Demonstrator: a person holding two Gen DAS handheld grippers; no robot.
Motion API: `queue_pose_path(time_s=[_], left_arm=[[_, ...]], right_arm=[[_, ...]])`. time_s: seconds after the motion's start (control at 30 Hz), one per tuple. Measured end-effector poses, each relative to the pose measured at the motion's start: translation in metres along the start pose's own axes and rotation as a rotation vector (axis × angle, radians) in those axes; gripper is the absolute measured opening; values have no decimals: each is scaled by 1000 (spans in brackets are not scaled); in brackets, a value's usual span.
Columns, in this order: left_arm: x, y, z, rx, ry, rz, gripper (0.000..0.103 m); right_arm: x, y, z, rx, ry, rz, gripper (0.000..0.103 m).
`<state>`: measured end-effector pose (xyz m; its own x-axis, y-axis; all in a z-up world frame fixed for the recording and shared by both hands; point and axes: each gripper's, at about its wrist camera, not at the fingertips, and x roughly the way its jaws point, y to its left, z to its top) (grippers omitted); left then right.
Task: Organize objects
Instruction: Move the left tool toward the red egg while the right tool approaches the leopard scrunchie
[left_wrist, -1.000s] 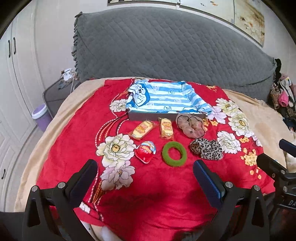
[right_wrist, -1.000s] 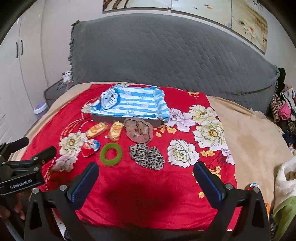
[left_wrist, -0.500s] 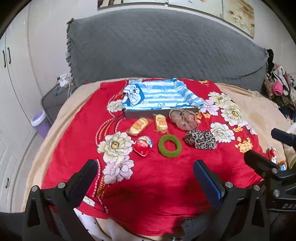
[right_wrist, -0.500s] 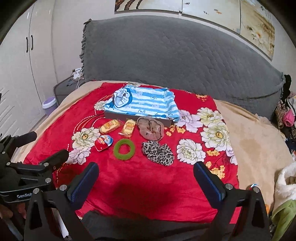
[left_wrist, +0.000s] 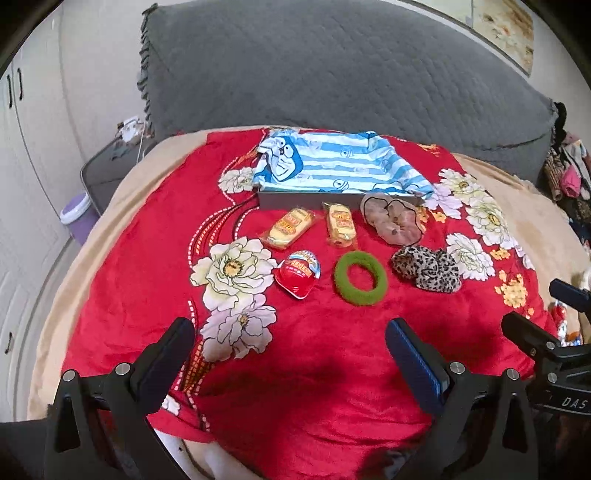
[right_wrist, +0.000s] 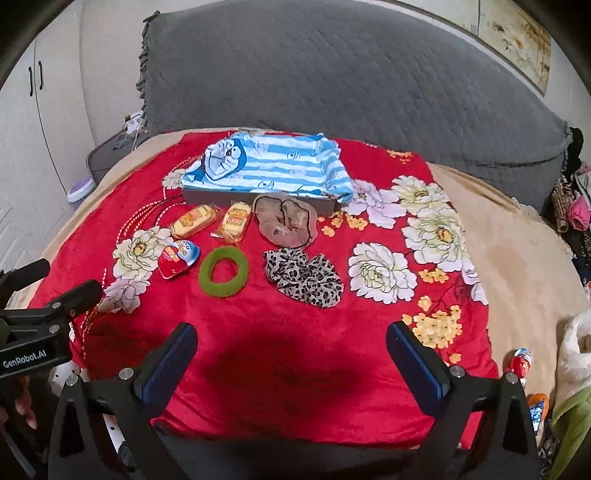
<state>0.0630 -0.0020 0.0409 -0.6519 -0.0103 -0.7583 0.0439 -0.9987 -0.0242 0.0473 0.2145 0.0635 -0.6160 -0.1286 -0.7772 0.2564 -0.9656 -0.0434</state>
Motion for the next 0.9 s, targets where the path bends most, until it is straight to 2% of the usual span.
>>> queue_pose_path(time_s=[0.37, 0.9], left_arm=[[43, -8, 7, 26, 48, 2, 103], [110, -4, 22, 12, 143, -22, 103]], right_arm=[[39, -9, 13, 16, 53, -3, 103], [96, -16, 31, 20, 119, -6, 103]])
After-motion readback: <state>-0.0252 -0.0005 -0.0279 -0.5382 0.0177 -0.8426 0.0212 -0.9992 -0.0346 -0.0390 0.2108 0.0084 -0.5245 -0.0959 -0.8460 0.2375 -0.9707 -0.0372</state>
